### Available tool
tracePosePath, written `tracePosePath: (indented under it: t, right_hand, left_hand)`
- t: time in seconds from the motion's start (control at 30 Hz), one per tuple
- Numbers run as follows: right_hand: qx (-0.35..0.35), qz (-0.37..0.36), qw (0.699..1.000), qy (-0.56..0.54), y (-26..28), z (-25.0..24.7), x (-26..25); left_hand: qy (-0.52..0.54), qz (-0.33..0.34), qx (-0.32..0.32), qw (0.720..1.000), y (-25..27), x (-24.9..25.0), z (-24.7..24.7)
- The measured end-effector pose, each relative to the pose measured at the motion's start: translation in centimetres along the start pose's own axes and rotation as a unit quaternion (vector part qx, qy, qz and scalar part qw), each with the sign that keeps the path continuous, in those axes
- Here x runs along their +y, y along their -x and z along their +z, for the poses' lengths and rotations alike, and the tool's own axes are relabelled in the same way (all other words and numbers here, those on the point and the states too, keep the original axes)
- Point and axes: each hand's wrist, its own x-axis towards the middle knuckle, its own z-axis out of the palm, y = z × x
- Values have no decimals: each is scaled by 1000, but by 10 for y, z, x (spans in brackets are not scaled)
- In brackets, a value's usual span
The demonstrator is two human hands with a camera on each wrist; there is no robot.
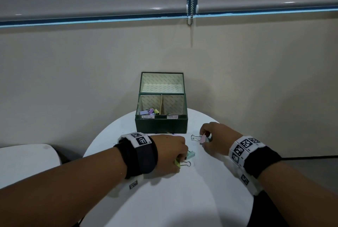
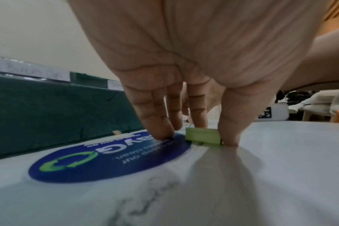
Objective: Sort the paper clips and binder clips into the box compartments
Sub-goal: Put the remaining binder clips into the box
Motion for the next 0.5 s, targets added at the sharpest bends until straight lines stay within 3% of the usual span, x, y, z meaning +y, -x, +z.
tracePosePath:
  t: [0.1,0.33,0.5]
  right_hand:
    - [-3,0,1000,3,-1,0,1]
    - [-6,-6,1000,19,-4,2,3]
    - [-5,-10,1000,21,-3,1,2]
  left_hand:
    - [-2,-7,-24,1000,0,-1,-5]
    - [29,-47,63,996,-14,-4,-22]
    - [24,-45,27,998,-27,11,-6]
